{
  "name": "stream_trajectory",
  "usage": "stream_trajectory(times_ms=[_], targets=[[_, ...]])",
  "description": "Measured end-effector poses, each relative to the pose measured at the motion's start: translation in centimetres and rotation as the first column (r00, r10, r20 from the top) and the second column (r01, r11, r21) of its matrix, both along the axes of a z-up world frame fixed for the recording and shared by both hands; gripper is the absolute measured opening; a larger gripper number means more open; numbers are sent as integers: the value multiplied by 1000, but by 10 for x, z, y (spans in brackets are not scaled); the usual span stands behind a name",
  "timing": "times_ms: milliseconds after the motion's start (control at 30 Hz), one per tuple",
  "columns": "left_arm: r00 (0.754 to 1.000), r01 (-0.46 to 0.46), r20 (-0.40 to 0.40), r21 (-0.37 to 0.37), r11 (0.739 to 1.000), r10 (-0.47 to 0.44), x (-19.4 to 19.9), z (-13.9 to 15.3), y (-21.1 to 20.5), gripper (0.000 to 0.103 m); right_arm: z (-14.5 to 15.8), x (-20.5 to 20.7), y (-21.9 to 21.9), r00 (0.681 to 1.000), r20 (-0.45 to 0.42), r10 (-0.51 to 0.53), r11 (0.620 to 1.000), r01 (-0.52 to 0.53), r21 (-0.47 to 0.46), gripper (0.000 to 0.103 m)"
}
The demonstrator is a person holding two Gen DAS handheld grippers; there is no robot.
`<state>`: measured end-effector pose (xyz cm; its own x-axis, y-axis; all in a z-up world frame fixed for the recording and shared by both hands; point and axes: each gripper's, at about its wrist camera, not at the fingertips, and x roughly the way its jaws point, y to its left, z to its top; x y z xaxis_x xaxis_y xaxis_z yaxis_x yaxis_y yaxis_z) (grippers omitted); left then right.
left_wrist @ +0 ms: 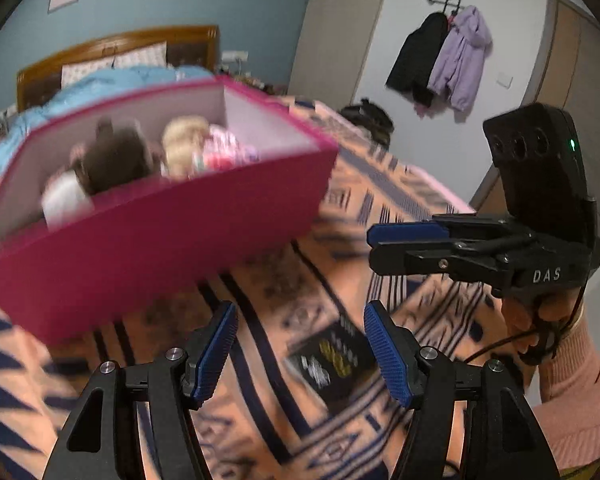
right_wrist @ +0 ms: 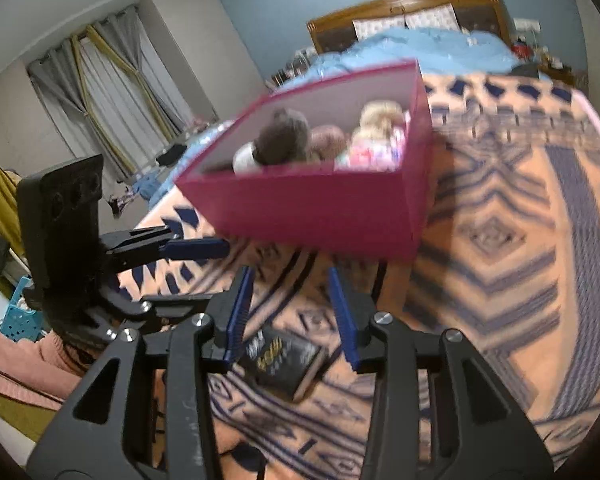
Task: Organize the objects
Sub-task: 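Move the right gripper down to the black 'face' tissue pack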
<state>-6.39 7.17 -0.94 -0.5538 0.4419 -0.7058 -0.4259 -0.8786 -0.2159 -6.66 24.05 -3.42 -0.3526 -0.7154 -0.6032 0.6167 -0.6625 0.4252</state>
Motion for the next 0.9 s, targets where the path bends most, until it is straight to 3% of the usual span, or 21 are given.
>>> stream_trajectory(times_ms=[200,333,667,900], targets=[[996,-17,92,25,1000,15,6,-27,4,65,-31,4,-1,996,86,-4,1000,3,11,42],[989,-16,150,53,998,8,8,-43,6,56,-45,9,2,992,125,-15,1000,14,7,42],[981,-12,193,93,996,-6,5,-50,6,45,-53,10,-2,988,157,-1,1000,1,1,42],[978,-21,206,122,992,-4,2,-49,3,39,-55,14,-2,988,157,-1,1000,-1,11,34]])
